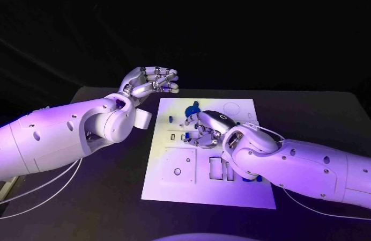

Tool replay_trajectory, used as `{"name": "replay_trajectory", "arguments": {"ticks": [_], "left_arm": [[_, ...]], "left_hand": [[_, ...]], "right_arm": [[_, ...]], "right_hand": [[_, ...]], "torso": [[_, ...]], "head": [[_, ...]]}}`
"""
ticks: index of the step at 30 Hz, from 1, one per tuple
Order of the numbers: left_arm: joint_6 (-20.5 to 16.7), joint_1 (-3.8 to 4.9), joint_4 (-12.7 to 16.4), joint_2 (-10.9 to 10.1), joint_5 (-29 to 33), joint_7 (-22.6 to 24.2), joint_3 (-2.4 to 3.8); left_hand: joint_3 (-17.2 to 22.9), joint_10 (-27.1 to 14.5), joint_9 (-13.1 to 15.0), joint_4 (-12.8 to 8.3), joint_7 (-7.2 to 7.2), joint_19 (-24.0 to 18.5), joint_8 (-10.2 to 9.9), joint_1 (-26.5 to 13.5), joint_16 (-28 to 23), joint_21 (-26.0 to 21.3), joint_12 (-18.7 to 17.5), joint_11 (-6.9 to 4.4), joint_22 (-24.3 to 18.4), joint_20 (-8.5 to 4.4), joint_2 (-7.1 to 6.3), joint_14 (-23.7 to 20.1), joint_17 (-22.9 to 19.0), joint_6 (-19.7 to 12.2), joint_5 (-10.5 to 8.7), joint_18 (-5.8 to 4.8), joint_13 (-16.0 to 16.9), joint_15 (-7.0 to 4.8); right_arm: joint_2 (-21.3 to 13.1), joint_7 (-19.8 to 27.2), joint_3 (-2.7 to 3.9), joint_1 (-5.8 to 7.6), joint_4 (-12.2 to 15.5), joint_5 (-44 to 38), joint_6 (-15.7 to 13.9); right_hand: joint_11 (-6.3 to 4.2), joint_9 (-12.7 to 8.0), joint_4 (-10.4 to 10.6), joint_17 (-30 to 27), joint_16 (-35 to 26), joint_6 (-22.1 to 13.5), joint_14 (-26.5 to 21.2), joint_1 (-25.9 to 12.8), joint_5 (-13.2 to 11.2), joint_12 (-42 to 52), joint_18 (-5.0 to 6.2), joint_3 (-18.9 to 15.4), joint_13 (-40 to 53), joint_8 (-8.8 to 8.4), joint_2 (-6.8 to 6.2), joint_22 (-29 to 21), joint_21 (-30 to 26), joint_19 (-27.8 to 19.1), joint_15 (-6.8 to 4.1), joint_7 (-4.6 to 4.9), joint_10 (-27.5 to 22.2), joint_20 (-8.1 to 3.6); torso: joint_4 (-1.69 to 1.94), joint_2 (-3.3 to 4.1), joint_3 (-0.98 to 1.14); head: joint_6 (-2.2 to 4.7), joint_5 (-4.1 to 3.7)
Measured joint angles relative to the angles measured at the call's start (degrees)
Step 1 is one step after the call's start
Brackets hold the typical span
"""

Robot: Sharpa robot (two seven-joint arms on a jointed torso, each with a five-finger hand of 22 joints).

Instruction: Assemble the parts on the task board

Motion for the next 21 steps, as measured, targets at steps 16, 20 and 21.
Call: {"name": "replay_trajectory", "arguments": {"ticks": [16, 20, 21], "left_arm": [[7.7, 0.03, -5.4, 2.7, -22.0, -22.3, -0.01], [13.1, 0.29, -6.4, 3.9, -29.8, -30.8, -0.03], [14.6, 0.53, -6.7, 4.3, -31.9, -33.1, -0.05]], "left_hand": [[-13.0, 1.1, 12.8, 7.1, -4.54, 11.8, 21.8, -11.9, 58.5, 32.1, 43.2, -6.50, 18.8, -8.19, 4.25, 24.0, 50.3, -3.7, -0.31, 0.00, 29.4, -7.63], [-15.7, 5.9, 16.3, 7.3, -6.61, 15.3, 27.7, -13.5, 63.4, 42.1, 55.2, -8.70, 31.5, -9.66, 5.13, 25.4, 56.2, -2.2, -0.12, -0.95, 40.3, -9.10], [-16.1, 7.3, 17.0, 7.3, -6.92, 16.0, 28.7, -13.8, 64.0, 43.8, 57.6, -8.98, 33.6, -9.82, 5.38, 25.3, 56.5, -2.2, -0.11, -0.95, 43.2, -9.39]], "right_arm": [[-15.1, 17.4, 1.32, 6.59, 3.7, 24.1, -2.1], [-18.0, 18.9, 1.35, 7.91, 3.4, 30.0, -1.8], [-18.6, 19.1, 1.40, 8.20, 3.2, 31.4, -1.8]], "right_hand": [[-0.35, 0.2, -0.5, 0.0, -0.3, 2.7, 0.0, 3.5, 5.0, -0.4, 0.00, 0.5, -1.0, 2.27, 2.42, 0.0, -2.1, -0.8, 0.00, 0.03, -1.0, -0.02], [-0.35, 0.2, -0.5, 0.0, -0.3, 3.0, 0.0, 3.5, 5.5, -0.4, 0.00, 0.5, -1.0, 2.72, 2.42, 0.0, -2.1, -0.8, 0.00, 0.06, -1.0, -0.02], [-0.35, 0.2, -0.5, 0.0, -0.3, 3.0, 0.0, 3.5, 5.8, -0.4, 0.00, 0.5, -1.0, 2.72, 2.42, 0.0, -2.1, -0.8, 0.00, 0.06, -1.0, -0.02]], "torso": [[-0.83, -1.85, -0.18], [-1.03, -2.41, -0.18], [-1.10, -2.57, -0.14]], "head": [[0.29, 0.15], [-0.08, 0.36], [-0.20, 0.40]]}}
